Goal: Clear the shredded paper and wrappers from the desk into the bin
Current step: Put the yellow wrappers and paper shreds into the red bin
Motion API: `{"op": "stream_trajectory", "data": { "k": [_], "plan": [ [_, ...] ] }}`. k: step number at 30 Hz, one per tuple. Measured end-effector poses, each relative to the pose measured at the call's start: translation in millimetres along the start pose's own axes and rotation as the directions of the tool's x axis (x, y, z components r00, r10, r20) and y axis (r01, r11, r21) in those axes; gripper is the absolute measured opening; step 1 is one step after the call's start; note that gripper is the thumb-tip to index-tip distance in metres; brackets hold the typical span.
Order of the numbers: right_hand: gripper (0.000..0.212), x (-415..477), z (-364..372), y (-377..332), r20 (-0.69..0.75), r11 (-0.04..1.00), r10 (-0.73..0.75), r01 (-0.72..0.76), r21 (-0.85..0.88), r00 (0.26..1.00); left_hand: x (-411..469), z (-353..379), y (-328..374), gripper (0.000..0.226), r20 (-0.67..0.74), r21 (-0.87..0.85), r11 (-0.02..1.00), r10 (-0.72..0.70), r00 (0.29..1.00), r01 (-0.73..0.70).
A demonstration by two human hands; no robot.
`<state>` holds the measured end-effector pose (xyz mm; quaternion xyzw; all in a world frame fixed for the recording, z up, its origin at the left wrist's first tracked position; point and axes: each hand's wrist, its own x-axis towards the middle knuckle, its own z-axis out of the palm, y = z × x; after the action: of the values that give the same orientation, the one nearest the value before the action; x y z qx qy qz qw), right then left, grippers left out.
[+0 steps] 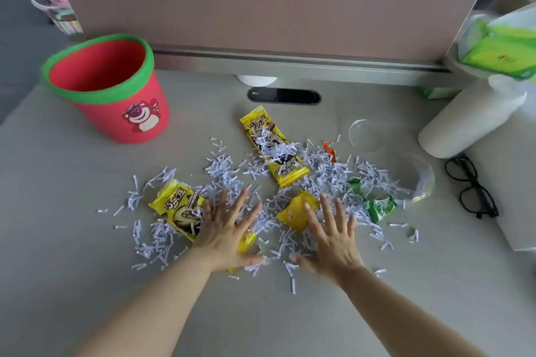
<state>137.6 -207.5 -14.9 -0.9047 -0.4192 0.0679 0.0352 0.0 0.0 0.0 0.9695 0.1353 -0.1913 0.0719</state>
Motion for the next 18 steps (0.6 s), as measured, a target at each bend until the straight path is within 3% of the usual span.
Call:
{"op": "stream_trajectory", "data": {
  "k": [5, 7, 13, 18],
  "plan": [
    [0.088, 36, -9, -10, 0.035, 0.986, -0.167, 0.167, 0.022, 0.985, 23, -1, -7, 0.098, -0.045, 0.066, 0.997, 0.039, 0.998, -0.036],
    [0.079, 38, -10, -13, 0.077, 0.982, -0.191, 0.189, 0.023, 0.979, 26, 3, -11, 0.09, -0.133, 0.077, 0.995, 0.072, 0.988, -0.062],
    [0.033, 30, -3, -19, -0.173, 0.959, -0.225, 0.249, 0.134, 0.959, 21, 15, -14, 0.043, -0.526, 0.048, 0.985, 0.167, 0.834, -0.168],
    [0.019, 27, 2, -24, -0.193, 0.946, -0.23, 0.265, 0.185, 0.954, 15, 11, -10, 0.04, -0.543, 0.026, 0.987, 0.149, 0.827, -0.161]
  ]
}}
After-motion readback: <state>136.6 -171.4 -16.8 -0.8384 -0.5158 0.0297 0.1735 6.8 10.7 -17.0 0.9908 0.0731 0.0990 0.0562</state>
